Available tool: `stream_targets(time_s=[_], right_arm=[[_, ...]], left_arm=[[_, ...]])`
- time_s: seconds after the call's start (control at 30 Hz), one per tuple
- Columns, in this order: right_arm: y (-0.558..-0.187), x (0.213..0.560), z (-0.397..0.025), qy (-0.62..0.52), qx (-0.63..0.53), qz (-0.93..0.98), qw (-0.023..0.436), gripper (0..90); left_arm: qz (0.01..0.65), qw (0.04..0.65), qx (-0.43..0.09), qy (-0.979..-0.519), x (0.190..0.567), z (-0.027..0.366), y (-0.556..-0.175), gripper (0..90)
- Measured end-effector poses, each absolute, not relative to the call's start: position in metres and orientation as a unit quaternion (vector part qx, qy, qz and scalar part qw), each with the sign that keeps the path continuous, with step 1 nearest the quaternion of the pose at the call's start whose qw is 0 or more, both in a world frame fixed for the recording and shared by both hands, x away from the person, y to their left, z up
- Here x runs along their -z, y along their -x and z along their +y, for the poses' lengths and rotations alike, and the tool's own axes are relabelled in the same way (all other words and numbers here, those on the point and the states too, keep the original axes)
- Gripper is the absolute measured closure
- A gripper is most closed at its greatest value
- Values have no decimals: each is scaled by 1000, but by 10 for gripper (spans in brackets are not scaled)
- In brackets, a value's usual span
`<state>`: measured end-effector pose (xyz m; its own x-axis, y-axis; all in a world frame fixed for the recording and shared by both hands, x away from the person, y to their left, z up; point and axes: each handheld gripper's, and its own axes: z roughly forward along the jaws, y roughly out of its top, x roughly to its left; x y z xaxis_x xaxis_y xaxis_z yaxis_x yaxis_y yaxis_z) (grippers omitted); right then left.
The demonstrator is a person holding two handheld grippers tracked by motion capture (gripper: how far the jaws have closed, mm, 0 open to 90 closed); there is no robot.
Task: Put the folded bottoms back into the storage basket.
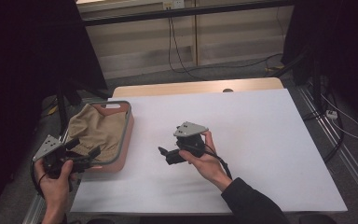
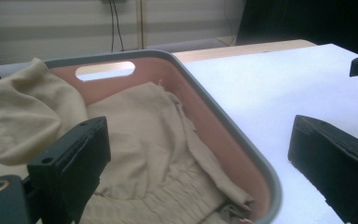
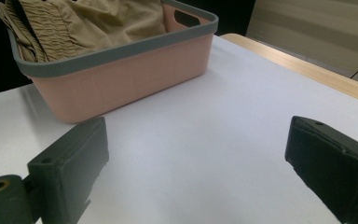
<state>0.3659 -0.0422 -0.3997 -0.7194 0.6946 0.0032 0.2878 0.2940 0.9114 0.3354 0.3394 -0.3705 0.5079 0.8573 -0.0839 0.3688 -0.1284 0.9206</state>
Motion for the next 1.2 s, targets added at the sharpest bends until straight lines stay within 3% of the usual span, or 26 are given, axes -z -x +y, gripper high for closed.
stream_targets(time_s=[0.43,1.2], right_arm=[[-348,406,-64,-315,-507,774,210,53],[-332,415,-107,-332,-491,769,238,38]], left_arm=[[399,520,-224,-721,376,301,-317,58],[344,501,-204,-768,389,228,-324,55]])
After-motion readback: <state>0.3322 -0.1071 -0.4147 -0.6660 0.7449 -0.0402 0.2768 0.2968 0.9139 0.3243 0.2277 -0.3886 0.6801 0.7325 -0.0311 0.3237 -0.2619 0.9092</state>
